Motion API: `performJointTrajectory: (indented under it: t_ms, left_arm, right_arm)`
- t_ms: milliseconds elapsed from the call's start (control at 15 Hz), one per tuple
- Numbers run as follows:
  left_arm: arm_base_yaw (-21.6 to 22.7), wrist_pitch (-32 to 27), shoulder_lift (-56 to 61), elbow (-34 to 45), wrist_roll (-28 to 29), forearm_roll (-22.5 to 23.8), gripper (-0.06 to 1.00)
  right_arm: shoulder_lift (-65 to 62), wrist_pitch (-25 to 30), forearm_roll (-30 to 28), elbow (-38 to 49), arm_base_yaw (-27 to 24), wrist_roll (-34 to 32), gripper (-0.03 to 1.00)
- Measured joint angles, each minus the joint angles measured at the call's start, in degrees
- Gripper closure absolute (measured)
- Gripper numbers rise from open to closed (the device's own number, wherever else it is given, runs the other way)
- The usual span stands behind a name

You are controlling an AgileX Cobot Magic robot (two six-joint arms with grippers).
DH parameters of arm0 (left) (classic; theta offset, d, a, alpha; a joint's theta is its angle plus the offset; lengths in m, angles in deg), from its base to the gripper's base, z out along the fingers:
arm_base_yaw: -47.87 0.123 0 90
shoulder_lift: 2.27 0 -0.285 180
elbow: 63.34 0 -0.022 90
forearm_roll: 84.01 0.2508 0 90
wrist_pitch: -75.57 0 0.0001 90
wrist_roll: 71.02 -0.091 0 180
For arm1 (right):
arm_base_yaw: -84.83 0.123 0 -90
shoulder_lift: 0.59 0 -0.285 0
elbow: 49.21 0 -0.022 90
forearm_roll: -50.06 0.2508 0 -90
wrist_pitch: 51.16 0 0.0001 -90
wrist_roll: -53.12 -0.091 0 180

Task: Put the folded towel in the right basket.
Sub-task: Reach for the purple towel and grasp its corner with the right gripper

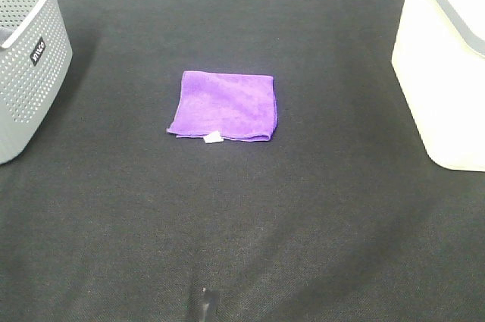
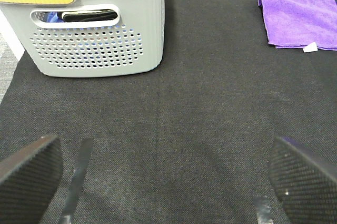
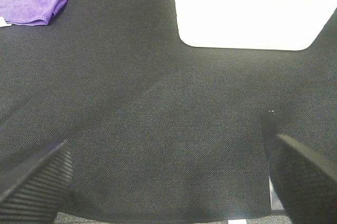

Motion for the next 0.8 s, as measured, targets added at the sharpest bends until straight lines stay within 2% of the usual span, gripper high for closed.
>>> performJointTrajectory:
  t_ms: [800]
  left_arm:
    - [0.0, 0.0, 0.0, 0.0, 0.0, 0.0, -0.04]
  right_arm:
    - [0.0, 0.0, 0.0, 0.0, 0.0, 0.06, 0.01]
